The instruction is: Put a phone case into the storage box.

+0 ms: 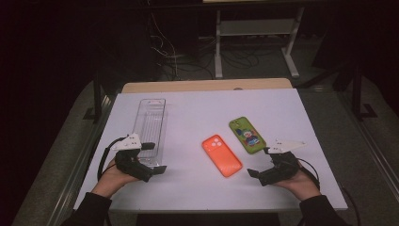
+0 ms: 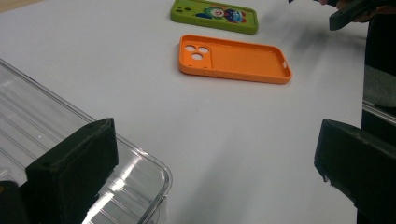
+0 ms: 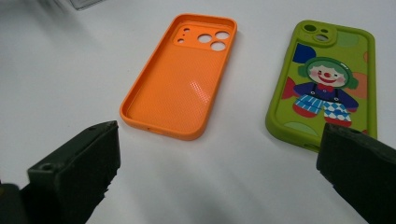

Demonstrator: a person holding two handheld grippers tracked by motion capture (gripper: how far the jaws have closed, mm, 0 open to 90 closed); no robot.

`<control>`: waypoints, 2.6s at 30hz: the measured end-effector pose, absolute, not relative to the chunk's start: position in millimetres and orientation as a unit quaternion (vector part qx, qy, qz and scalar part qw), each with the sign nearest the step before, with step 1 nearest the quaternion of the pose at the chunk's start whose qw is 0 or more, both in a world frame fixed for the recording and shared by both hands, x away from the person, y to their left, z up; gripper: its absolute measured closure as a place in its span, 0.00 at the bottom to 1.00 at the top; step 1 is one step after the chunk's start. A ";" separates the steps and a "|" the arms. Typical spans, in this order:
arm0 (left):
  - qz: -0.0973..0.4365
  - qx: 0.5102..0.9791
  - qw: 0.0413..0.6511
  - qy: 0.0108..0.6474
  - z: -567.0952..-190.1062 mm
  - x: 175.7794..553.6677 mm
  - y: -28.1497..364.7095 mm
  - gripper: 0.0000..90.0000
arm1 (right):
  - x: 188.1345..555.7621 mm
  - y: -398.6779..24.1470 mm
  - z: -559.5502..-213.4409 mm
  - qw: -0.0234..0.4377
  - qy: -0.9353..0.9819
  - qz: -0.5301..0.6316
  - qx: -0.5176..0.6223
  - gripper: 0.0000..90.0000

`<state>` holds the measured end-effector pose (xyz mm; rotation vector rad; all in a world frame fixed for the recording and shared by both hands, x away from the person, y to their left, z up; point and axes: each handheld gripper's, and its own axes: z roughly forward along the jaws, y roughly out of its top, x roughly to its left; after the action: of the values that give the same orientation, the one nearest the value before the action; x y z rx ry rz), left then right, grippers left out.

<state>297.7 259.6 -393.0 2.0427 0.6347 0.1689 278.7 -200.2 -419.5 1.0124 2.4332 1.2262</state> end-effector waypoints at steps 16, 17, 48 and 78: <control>0.064 0.836 0.478 0.262 -392.4 297.8 258.7 0.00 | 286.5 -197.9 -410.7 0.125 0.829 0.404 0.366 0.00; 0.064 0.837 0.477 0.260 -392.4 297.8 259.0 0.00 | 287.9 -197.4 -409.9 0.126 0.830 0.402 0.366 0.00; 0.060 0.834 0.482 0.263 -392.3 296.3 259.4 0.00 | 331.2 -162.1 -396.8 0.119 0.839 0.384 0.367 0.00; 0.055 0.831 0.487 0.262 -391.1 296.5 261.0 0.00 | 388.6 -112.1 -404.8 0.095 0.842 0.353 0.397 0.48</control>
<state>296.5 261.0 -391.1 2.0222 0.6374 0.1341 388.6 -112.1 -404.8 1.1781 2.4948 1.0462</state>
